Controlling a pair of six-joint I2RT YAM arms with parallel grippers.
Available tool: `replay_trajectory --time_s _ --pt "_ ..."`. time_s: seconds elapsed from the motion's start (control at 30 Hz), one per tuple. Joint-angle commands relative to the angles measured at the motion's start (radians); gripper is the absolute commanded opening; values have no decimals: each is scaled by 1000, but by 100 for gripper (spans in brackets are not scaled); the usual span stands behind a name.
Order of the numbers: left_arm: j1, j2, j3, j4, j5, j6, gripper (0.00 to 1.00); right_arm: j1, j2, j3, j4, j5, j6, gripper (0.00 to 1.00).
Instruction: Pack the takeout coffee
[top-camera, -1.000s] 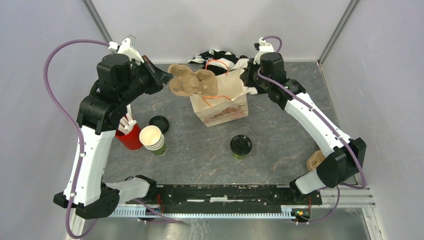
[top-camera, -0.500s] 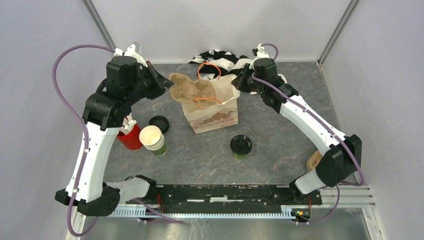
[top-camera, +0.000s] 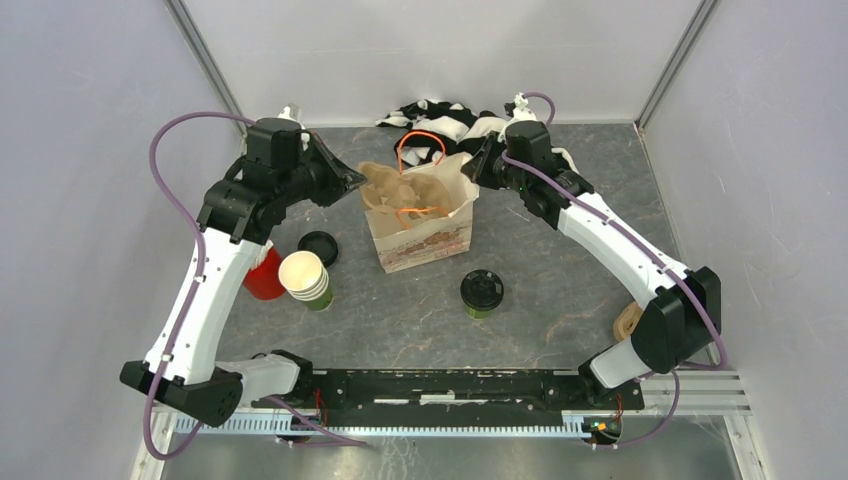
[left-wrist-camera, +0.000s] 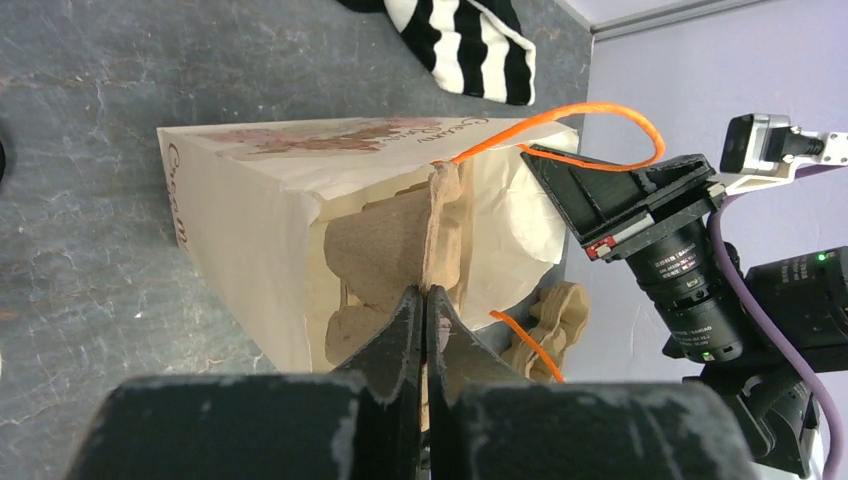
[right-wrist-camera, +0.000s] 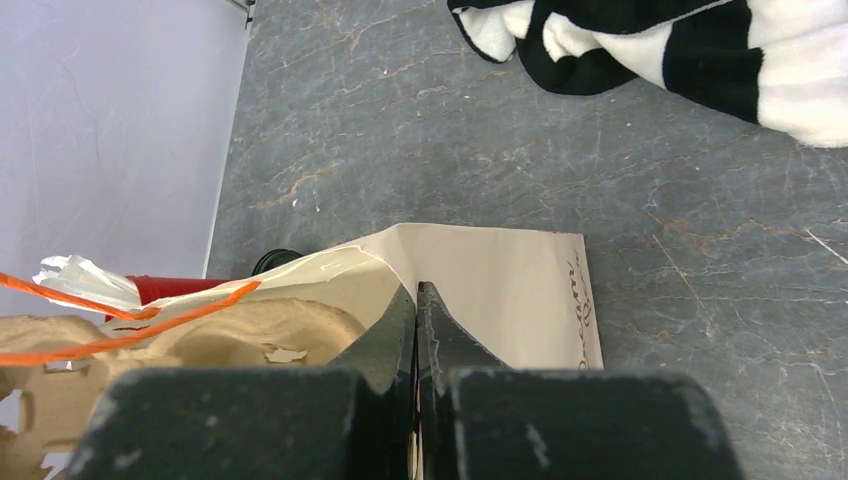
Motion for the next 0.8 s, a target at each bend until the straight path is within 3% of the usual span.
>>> replay_trajectory --time_s 0.0,0.5,0.77 --pt "8 -10 -11 91 30 -77 2 6 9 20 47 -19 6 0" --pt "7 -3 -130 202 83 -181 2 6 -22 -15 38 31 14 0" --pt "5 32 -149 206 64 -184 2 7 13 37 -51 56 11 0"
